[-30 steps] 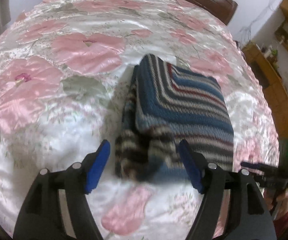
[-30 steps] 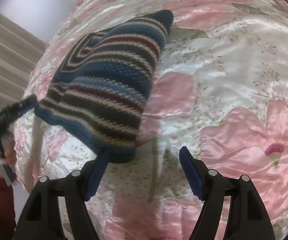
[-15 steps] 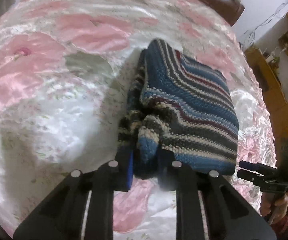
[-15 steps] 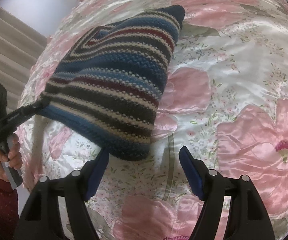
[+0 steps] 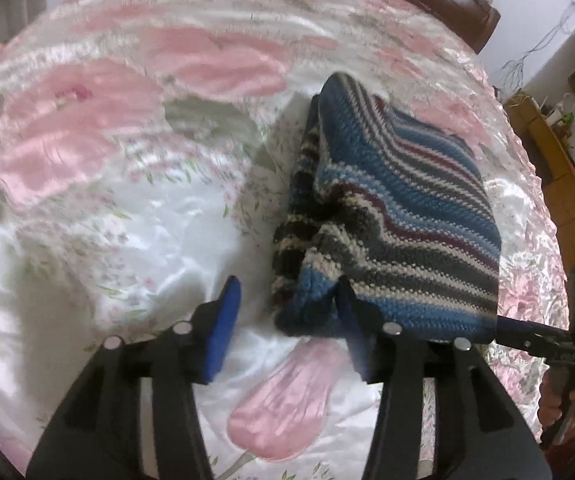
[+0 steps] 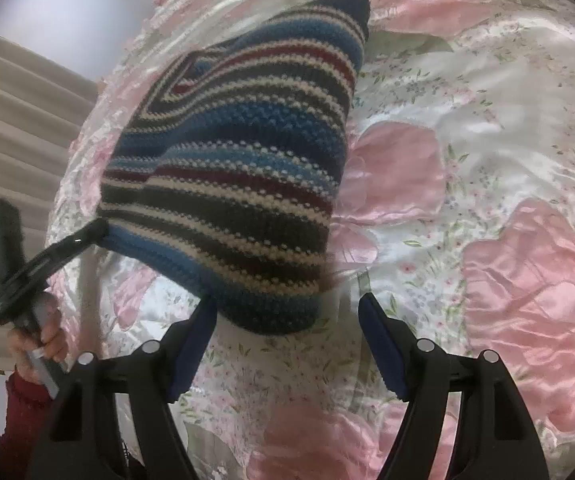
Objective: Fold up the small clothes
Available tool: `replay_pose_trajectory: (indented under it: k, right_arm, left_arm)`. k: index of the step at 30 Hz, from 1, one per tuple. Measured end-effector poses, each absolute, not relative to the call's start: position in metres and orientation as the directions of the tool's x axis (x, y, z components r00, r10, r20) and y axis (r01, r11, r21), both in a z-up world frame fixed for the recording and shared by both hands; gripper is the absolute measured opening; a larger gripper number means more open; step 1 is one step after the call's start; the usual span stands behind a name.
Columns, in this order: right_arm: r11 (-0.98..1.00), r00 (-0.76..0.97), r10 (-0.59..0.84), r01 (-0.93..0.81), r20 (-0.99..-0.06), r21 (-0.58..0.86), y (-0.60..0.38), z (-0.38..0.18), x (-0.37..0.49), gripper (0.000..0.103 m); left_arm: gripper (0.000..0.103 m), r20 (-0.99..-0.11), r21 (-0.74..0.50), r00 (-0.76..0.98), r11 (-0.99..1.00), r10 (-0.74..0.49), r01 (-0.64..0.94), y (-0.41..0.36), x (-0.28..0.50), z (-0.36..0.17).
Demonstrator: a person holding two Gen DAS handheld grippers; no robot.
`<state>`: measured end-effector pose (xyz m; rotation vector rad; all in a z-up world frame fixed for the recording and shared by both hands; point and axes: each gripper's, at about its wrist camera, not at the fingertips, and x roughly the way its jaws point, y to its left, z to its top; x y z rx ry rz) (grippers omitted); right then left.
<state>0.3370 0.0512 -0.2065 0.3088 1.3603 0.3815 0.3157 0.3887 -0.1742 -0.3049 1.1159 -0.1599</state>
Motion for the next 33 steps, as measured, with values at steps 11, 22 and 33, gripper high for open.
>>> replay_pose_trajectory:
  k: [11, 22, 33]
  right_arm:
    - [0.897, 0.133, 0.441, -0.099, -0.888, 0.431, 0.065, -0.211, 0.342, 0.021]
    - [0.942, 0.091, 0.335, -0.072, -0.938, 0.329, 0.053, -0.235, 0.345, 0.021]
    - [0.925, 0.207, 0.375, -0.150, -0.904, 0.349, 0.045, -0.176, 0.349, 0.062]
  left_arm:
    - [0.045, -0.875, -0.377, 0.353, 0.924, -0.332, -0.067, 0.382, 0.330, -0.199]
    - [0.056, -0.882, -0.349, 0.339, 0.937, -0.326, -0.007, 0.362, 0.321, -0.226]
    - [0.082, -0.825, -0.421, 0.378, 0.903, -0.420, 0.085, 0.376, 0.328, -0.160]
